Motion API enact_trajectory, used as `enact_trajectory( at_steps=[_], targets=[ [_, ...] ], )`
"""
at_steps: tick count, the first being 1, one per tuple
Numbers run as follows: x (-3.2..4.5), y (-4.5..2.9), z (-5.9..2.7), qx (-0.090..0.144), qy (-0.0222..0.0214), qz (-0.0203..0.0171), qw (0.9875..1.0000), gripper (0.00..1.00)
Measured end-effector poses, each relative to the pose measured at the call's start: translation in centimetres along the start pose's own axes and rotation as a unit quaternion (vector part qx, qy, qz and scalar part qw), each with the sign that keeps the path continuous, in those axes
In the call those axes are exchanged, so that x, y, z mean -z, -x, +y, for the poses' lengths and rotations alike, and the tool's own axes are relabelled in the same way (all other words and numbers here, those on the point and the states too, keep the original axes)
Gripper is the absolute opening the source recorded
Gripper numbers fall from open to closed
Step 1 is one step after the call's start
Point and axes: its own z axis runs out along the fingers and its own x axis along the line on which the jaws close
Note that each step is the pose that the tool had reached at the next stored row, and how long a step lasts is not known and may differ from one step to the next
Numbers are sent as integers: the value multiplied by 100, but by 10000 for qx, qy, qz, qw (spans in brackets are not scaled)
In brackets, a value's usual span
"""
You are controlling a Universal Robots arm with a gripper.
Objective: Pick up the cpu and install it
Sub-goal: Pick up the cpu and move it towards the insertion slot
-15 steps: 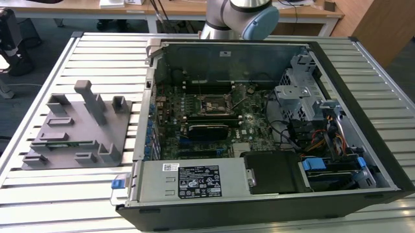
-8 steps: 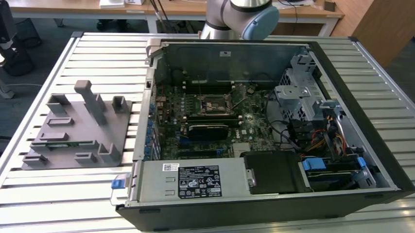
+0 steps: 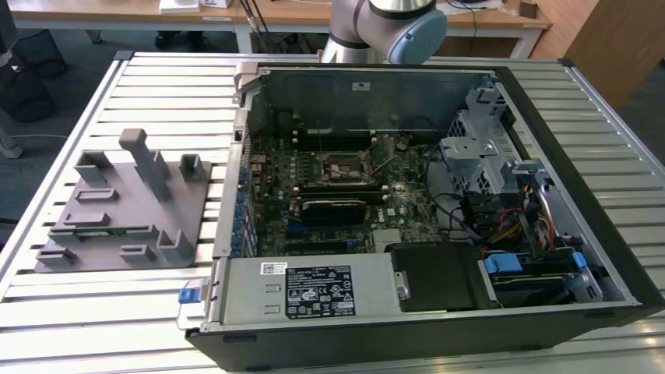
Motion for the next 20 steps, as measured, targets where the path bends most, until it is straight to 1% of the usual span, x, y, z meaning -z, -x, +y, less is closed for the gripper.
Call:
enact_trajectory(
  at_steps=[2, 3, 4, 6, 7, 10, 13, 18, 20],
  targets=[
    [3, 15, 0, 0, 7, -1, 10000, 54],
    [5, 64, -1, 1, 39, 0, 10000, 54],
    [6, 94, -1, 2, 48, -1, 10000, 54],
    [8, 157, -2, 2, 50, -1, 10000, 54],
    [8, 235, -3, 1, 50, -1, 10000, 54],
    [1, 340, -5, 2, 53, -1, 10000, 54],
    [-17, 424, -7, 2, 65, -1, 10000, 54],
    [-37, 558, -10, 2, 65, -1, 10000, 54],
    [-41, 596, -11, 2, 67, -1, 10000, 54]
  ],
)
